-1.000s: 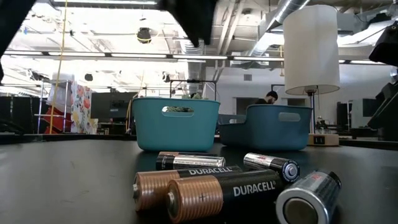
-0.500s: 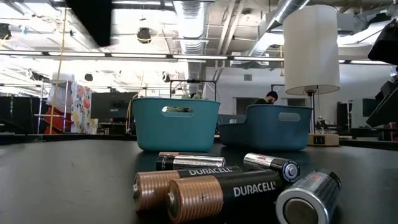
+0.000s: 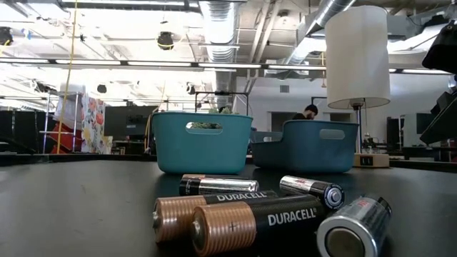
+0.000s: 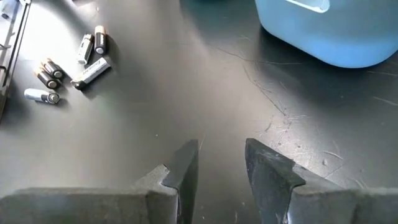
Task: Sort batteries
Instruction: Put the black battery into the green bin
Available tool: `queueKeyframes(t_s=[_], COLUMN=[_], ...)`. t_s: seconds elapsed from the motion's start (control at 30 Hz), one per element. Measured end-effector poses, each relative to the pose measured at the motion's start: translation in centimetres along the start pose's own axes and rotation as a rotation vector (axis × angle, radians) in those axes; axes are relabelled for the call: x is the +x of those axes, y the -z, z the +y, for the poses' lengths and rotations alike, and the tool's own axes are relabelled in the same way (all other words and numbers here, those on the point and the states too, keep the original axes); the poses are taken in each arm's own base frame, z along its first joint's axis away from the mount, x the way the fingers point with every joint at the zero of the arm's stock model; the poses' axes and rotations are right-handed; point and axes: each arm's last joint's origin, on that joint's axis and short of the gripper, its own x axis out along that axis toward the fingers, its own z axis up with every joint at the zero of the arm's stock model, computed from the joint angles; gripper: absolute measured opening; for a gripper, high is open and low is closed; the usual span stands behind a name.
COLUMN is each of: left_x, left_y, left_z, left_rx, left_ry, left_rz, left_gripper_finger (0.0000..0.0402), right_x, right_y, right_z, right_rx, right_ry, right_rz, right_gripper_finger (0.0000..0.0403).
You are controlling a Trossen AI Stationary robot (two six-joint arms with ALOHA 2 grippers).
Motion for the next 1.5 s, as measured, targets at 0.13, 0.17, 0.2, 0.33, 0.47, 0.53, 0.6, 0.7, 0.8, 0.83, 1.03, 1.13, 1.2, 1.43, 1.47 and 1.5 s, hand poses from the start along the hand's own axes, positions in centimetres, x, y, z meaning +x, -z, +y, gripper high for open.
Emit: queueKeyframes(t_s=[0.13,0.17,0.2,0.33,0.47,0.53,0.6,0.7,0.8,0.83,1.03,1.13,1.2,1.43,1.47,1.5], left_x=[-0.4,-0.5,-0.6,-0.6,0.9,1.9,2.9,4.1,5.1,5.3,5.8,5.9,6.0,6.1,5.9,5.7], left_y=[1.2,1.5,1.7,2.4,3.3,3.8,4.1,4.5,4.9,5.0,5.1,5.0,4.7,3.0,2.6,1.9], left_z=[0.5,0.6,0.7,1.0,0.8,0.8,1.0,1.1,0.9,0.9,1.0,1.0,0.9,0.9,0.9,1.1], left_rx=[-0.078,-0.094,-0.107,-0.155,-0.177,-0.180,-0.187,-0.197,-0.195,-0.189,-0.191,-0.161,-0.145,-0.089,-0.081,-0.062], left_ry=[0.014,0.017,0.020,0.031,0.045,0.031,0.002,0.002,0.039,0.050,0.051,0.050,0.039,-0.029,-0.022,-0.030], left_rz=[-0.005,-0.006,-0.007,-0.008,0.010,0.042,0.055,0.057,0.075,0.078,0.068,0.059,0.066,0.018,-0.016,-0.080], left_gripper_finger=[0.0085,0.0085,0.0085,0.0085,0.0085,0.0085,0.0085,0.0085,0.0085,0.0085,0.0085,0.0075,0.0057,0.0037,0.0037,0.0037], right_x=[0.0,0.0,0.0,0.0,0.0,0.0,0.0,0.0,0.0,0.0,0.1,0.0,0.0,0.0,0.0,0.0], right_y=[0.0,0.0,0.0,0.0,0.0,0.0,0.0,0.0,0.0,0.0,-0.1,-0.1,-0.1,-0.1,-0.1,-0.1], right_z=[0.0,0.0,0.0,0.0,0.0,0.0,0.0,0.0,0.0,0.0,0.0,0.0,0.0,0.0,0.0,0.0], right_rx=[0.000,0.000,0.000,0.000,0.000,0.000,0.000,0.000,0.000,0.001,0.009,0.009,0.009,0.009,0.009,0.010], right_ry=[0.001,0.001,0.001,0.001,0.001,0.001,0.000,0.000,0.001,0.000,0.001,0.000,0.000,0.000,0.000,0.000], right_rz=[0.000,-0.001,-0.001,-0.001,-0.001,-0.001,-0.001,-0.001,-0.001,-0.002,-0.007,-0.007,-0.007,-0.007,-0.007,-0.007], right_gripper_finger=[0.0150,0.0150,0.0150,0.0150,0.0150,0.0150,0.0150,0.0150,0.0150,0.0150,0.0150,0.0150,0.0150,0.0150,0.0150,0.0150])
